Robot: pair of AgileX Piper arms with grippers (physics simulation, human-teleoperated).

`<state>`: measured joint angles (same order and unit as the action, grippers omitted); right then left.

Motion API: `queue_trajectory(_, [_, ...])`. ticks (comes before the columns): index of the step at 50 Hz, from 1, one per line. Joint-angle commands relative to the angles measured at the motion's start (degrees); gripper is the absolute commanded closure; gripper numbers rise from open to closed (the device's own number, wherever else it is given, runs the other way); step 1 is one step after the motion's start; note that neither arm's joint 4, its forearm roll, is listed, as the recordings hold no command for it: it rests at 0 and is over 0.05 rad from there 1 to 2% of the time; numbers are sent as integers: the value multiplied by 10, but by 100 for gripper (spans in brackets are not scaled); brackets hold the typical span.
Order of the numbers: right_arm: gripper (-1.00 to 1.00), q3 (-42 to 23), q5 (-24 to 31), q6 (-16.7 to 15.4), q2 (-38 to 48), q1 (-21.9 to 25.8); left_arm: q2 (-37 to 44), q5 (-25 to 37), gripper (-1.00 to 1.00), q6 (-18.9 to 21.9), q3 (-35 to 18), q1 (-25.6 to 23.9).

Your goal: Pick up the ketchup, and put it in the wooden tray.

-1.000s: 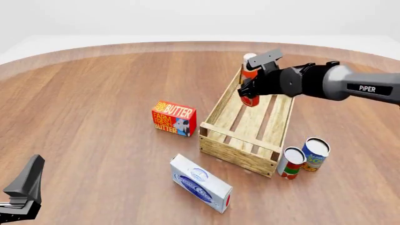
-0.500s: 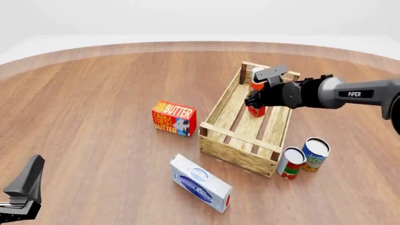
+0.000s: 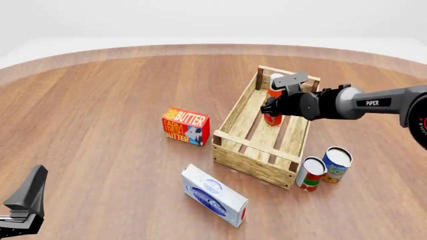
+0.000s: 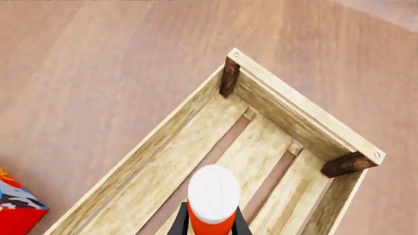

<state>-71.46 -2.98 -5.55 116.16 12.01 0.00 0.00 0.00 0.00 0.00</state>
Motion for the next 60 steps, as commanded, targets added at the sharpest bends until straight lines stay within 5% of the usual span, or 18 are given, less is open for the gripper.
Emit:
queue_trajectory(1, [100, 7, -9, 14, 22, 3, 0, 0, -100, 0, 0, 0])
queue_trajectory(9, [100, 14, -10, 12, 16, 5, 0, 0, -100, 0, 0, 0])
queue_trajectory(10, [-100, 14, -10, 12, 15, 5, 0, 0, -100, 0, 0, 0])
queue_trajectory(60, [-100, 55, 13, -3, -116, 2, 0, 0, -100, 0, 0, 0])
